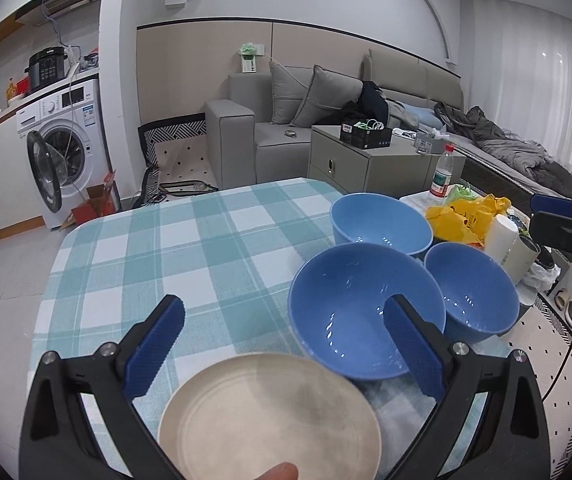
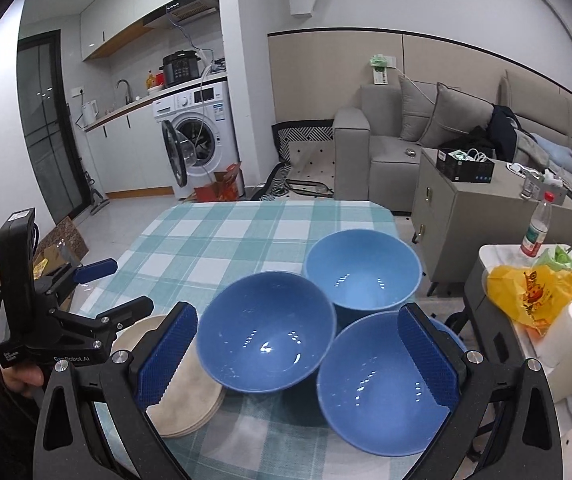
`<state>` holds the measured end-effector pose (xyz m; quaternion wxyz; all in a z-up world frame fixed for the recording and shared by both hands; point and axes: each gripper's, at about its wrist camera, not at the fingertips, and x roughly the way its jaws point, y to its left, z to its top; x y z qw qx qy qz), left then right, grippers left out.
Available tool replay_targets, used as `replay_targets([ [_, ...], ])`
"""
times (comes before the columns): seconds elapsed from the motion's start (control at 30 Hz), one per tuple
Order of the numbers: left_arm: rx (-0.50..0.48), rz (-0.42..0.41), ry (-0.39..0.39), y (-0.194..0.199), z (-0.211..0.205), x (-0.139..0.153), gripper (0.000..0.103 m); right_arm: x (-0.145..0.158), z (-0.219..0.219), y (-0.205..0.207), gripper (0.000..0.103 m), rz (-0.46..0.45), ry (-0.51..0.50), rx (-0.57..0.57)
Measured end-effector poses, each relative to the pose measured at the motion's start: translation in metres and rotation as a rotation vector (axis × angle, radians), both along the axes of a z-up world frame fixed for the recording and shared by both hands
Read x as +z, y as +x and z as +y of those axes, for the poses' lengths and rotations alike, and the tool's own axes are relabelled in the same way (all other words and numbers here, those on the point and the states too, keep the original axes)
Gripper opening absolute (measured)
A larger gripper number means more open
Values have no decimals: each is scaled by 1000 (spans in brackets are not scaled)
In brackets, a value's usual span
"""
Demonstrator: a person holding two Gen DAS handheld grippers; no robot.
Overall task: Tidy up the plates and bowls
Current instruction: 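Move both open grippers toward the blue bowls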
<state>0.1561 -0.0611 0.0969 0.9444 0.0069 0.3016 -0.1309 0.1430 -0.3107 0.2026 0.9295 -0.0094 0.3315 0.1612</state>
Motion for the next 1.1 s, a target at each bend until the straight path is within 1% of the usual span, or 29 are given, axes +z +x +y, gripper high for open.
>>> replay_targets([
  [0.2,-16,4,1,21,-14,6,101,11,-15,10,102,-9,2,-27],
  [0.4,-41,-5,8,43,-28,18,101,28,-32,22,102,-41,14,-78],
  [0.57,-46,-5,11,62,-35,25,101,31,-48,43,102,-19,11,-126],
  [0.77,-40,8,21,86,-45,24,101,21,-64,70,102,26,13,-154],
  [1.0,-40,49,50,115,-58,9,101,0,-78,102,102,94,13,-170],
  [1.1,-42,60,49,125,-63,5,101,-10,-82,115,102,117,20,-185],
])
